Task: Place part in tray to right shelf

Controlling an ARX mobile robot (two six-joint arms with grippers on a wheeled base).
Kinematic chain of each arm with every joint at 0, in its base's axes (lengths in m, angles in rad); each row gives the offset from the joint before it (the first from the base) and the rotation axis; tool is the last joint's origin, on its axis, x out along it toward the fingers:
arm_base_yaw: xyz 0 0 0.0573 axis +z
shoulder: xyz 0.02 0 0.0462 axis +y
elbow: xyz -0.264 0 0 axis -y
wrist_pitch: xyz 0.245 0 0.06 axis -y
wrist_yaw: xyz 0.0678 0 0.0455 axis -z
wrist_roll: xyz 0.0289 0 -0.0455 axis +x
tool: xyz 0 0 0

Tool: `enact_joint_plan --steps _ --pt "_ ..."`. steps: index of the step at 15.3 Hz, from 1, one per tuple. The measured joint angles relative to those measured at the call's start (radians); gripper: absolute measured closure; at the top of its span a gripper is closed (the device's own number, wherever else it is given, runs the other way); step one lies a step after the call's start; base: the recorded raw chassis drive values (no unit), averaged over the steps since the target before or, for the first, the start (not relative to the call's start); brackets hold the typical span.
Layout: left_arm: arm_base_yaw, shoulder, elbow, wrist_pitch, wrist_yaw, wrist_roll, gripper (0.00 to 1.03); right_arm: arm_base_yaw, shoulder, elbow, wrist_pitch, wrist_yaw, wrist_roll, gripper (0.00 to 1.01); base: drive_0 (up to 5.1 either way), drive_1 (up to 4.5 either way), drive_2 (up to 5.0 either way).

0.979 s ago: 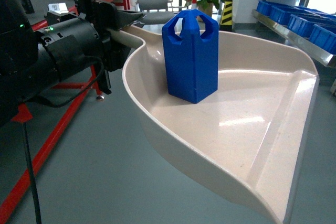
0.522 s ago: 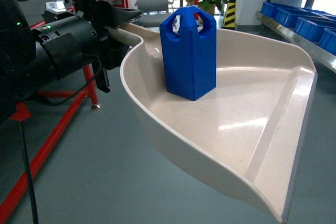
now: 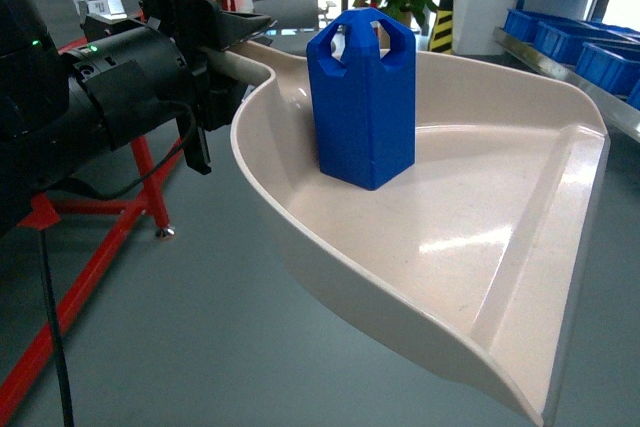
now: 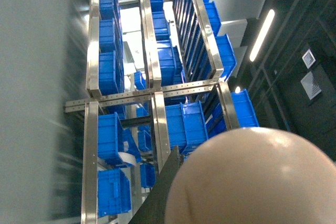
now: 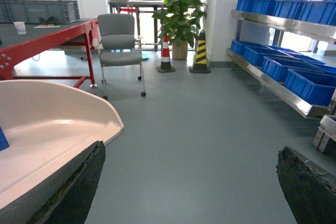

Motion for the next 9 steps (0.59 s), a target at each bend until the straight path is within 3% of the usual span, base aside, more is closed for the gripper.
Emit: enact_joint_plan --steps 9 --pt "0.001 0.000 0.000 -0.006 0.000 0.000 0.91 0.000 0.000 0.000 0.001 0.000 0.000 0.03 0.0 4.33 -4.3"
